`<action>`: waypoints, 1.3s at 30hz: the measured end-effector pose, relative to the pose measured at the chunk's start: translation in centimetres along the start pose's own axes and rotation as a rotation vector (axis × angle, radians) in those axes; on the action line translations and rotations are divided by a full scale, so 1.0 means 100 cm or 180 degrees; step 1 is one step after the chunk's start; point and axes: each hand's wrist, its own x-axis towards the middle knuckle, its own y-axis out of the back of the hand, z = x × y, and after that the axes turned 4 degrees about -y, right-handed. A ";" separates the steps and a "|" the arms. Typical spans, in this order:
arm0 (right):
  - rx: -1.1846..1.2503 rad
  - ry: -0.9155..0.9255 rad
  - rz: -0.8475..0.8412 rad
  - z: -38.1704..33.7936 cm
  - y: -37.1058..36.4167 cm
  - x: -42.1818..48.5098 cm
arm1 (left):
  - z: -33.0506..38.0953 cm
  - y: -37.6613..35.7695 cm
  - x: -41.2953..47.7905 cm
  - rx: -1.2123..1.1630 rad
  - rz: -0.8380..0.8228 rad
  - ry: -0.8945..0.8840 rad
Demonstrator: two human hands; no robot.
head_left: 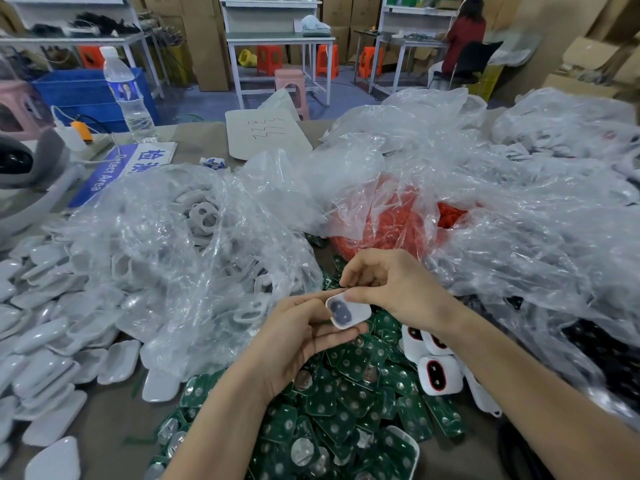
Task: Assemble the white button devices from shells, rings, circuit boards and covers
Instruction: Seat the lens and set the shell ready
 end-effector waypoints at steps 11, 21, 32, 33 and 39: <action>0.0963 -0.0939 -0.0380 0.004 0.011 -0.005 | -0.004 0.002 0.002 0.0226 0.0147 -0.0289; 0.0365 -0.1056 -0.0037 0.004 -0.004 -0.003 | -0.010 -0.003 0.000 0.1087 0.0407 -0.0637; -0.1127 -0.0748 0.0289 -0.007 0.008 -0.014 | -0.013 0.004 0.006 0.0964 0.0722 -0.0681; -0.1444 -0.0593 0.0181 -0.005 0.003 -0.020 | -0.012 0.006 0.007 0.0959 0.0821 -0.0711; -0.1942 -0.0170 -0.1099 0.008 -0.021 -0.038 | -0.010 0.009 0.010 0.0770 0.0982 -0.0742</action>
